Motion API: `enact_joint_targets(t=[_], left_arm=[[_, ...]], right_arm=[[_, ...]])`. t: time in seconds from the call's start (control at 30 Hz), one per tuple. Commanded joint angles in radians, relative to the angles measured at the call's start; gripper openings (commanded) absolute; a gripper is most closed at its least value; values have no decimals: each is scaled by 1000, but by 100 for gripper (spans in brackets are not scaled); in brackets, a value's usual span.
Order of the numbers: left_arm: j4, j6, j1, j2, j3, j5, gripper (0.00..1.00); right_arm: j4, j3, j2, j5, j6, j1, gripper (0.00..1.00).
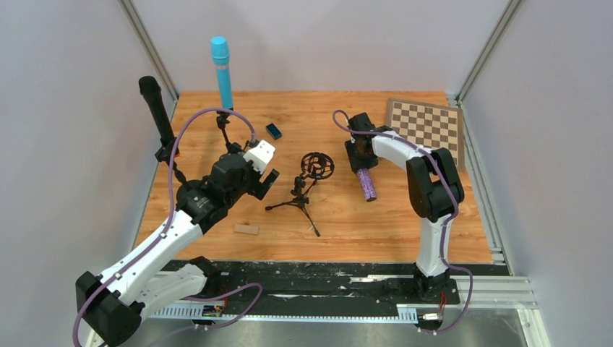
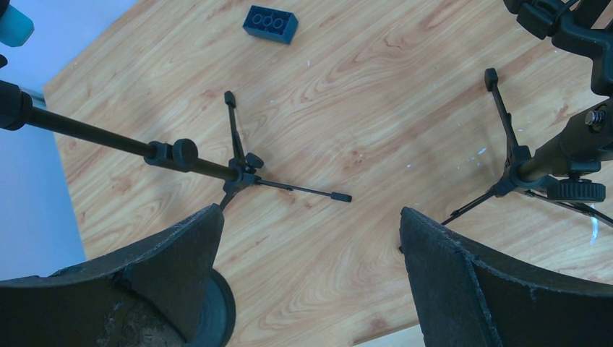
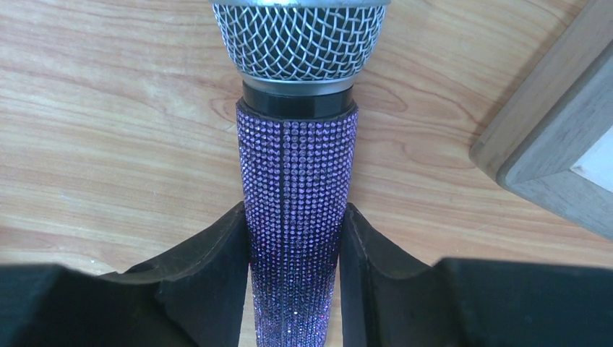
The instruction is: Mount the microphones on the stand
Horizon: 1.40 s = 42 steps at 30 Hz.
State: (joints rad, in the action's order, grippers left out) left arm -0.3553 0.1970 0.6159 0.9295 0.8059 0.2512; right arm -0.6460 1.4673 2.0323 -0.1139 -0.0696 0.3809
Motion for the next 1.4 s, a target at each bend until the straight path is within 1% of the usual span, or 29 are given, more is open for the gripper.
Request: enact_joint_targets(t=[0.0, 0.37, 0.4, 0.6, 0.73, 0.8, 0.9, 0.97, 1.07, 1.23, 1.3, 1.37], left_arm=[[24, 10, 6, 1, 4, -6, 100], [14, 2, 6, 18, 11, 2, 100], [11, -4, 6, 18, 14, 0, 100], [-4, -21, 6, 20, 25, -19, 100], [-12, -36, 5, 20, 37, -64, 100], [-19, -49, 5, 21, 51, -114, 100], [-32, -70, 4, 32, 89, -151, 100], [-39, -81, -1, 38, 115, -172, 100], [-45, -112, -37, 41, 149, -235, 100], [-30, -183, -100, 41, 203, -372, 100], [-15, -215, -130, 50, 226, -444, 100], [-7, -244, -164, 67, 261, -550, 100]], right_arm=[[67, -36, -131, -6, -16, 3, 0], [237, -184, -394, 96, -20, 1, 0], [258, -201, -424, 138, -17, 2, 0], [368, -292, -605, 218, 2, 1, 0], [430, -328, -697, 307, 0, 1, 0], [459, -344, -731, 354, -2, 2, 0], [503, -369, -783, 401, -13, 2, 0], [539, -394, -821, 409, -25, 1, 0], [598, -440, -879, 424, -44, 1, 0], [700, -511, -948, 471, -47, 2, 0], [725, -525, -964, 487, -45, 1, 0], [747, -534, -972, 512, -41, 2, 0]])
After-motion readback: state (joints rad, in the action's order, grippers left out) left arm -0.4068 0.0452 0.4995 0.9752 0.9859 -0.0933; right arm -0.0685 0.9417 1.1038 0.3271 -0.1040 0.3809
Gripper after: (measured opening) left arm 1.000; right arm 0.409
